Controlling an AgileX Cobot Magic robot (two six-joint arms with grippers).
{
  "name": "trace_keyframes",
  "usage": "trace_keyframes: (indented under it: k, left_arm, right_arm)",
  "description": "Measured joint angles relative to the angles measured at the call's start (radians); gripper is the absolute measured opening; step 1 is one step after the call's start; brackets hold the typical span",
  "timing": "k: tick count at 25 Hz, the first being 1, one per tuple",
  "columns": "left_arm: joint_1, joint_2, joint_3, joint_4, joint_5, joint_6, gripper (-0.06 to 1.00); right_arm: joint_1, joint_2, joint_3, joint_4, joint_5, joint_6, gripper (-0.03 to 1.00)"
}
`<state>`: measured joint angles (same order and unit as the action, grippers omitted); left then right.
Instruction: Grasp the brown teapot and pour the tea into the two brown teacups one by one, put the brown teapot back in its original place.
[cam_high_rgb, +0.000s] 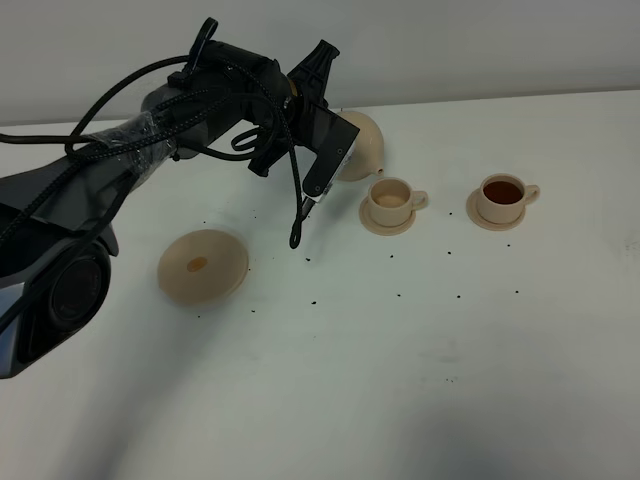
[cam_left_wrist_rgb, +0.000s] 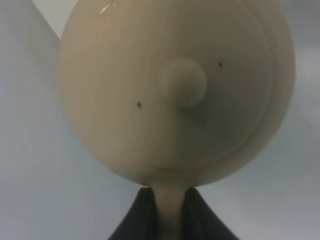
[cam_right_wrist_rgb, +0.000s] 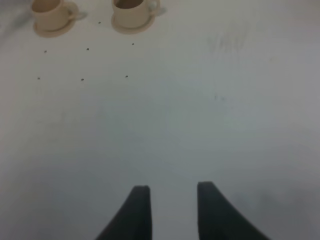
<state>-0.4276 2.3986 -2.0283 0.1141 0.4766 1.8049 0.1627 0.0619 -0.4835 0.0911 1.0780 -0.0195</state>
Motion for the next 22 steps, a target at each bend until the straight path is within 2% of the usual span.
trace_keyframes:
  k: [22]
  left_arm:
    - [-0.002, 0.0, 0.0, 0.04, -0.05, 0.104, 0.12]
  right_arm:
    - [0.0, 0.0, 0.0, 0.0, 0.0, 0.0, 0.24]
